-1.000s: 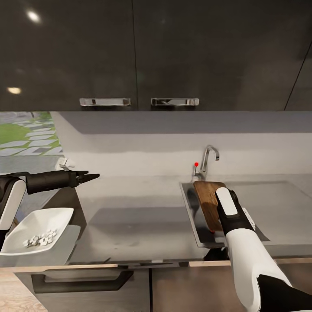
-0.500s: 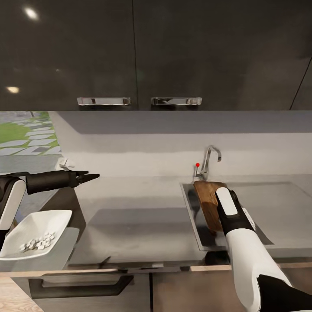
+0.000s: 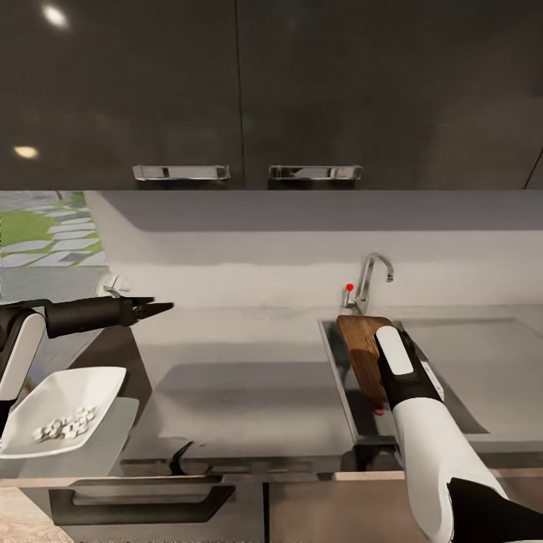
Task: In the kitchen, take the Vidalia onion out of the sink, dice it on the chopping board with the paring knife, put the diced onion into the bowl on the countertop, then place both the paring knife and the chopping board into the sink.
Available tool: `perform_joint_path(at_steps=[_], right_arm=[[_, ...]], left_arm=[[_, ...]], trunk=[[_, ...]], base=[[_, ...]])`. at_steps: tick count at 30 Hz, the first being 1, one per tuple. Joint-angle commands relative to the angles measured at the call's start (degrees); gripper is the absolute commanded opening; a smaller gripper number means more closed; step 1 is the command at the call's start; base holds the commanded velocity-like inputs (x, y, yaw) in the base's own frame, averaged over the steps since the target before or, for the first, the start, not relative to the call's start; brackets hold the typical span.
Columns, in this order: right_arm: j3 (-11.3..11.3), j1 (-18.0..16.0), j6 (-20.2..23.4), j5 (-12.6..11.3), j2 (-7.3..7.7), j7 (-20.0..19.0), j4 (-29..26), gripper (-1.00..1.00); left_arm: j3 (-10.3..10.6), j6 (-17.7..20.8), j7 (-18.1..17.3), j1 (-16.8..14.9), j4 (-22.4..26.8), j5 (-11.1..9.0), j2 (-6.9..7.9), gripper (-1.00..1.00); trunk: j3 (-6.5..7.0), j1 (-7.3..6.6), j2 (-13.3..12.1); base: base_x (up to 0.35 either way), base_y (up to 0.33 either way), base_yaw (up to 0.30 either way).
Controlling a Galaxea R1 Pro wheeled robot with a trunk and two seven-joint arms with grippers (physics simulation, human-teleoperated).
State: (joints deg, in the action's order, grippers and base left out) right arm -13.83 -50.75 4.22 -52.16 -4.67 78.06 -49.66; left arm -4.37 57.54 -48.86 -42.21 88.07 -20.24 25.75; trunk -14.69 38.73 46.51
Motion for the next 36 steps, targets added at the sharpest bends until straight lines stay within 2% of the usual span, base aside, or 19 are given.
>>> perform_joint_path(at_steps=[1, 14, 21, 31, 36], right_arm=[[-0.2, -0.1, 0.4, 0.0, -0.03, 0.1, -0.1, -1.00], [-0.3, -0.1, 0.4, -0.1, -0.02, 0.1, -0.1, -1.00], [-0.3, -0.1, 0.4, -0.1, -0.02, 0.1, -0.1, -1.00], [-0.3, -0.1, 0.4, -0.1, -0.03, 0.1, -0.1, -1.00], [-0.3, -0.1, 0.4, -0.1, -0.04, 0.1, -0.1, -1.00]], left_arm=[[0.0, 0.2, -0.3, -0.1, 0.0, 0.1, 0.01, 1.00], [0.0, 0.2, -0.3, -0.1, 0.0, 0.1, -0.04, 1.00], [1.0, 0.1, -0.3, -0.1, 0.0, 0.1, -0.10, 1.00], [1.2, 0.1, -0.3, -0.1, 0.0, 0.1, -0.08, 1.00], [1.2, 0.1, -0.3, -0.1, 0.0, 0.1, -0.08, 1.00]], trunk=[[-0.17, 0.01, 0.1], [-1.11, 0.01, 0.1], [-1.13, 0.01, 0.1], [-1.13, 0.01, 0.1], [-1.13, 0.01, 0.1]], base=[[0.000, 0.000, 0.068], [0.000, 0.000, 0.053], [0.080, -0.116, 0.001], [0.050, -0.097, -0.005], [0.001, -0.002, -0.150]])
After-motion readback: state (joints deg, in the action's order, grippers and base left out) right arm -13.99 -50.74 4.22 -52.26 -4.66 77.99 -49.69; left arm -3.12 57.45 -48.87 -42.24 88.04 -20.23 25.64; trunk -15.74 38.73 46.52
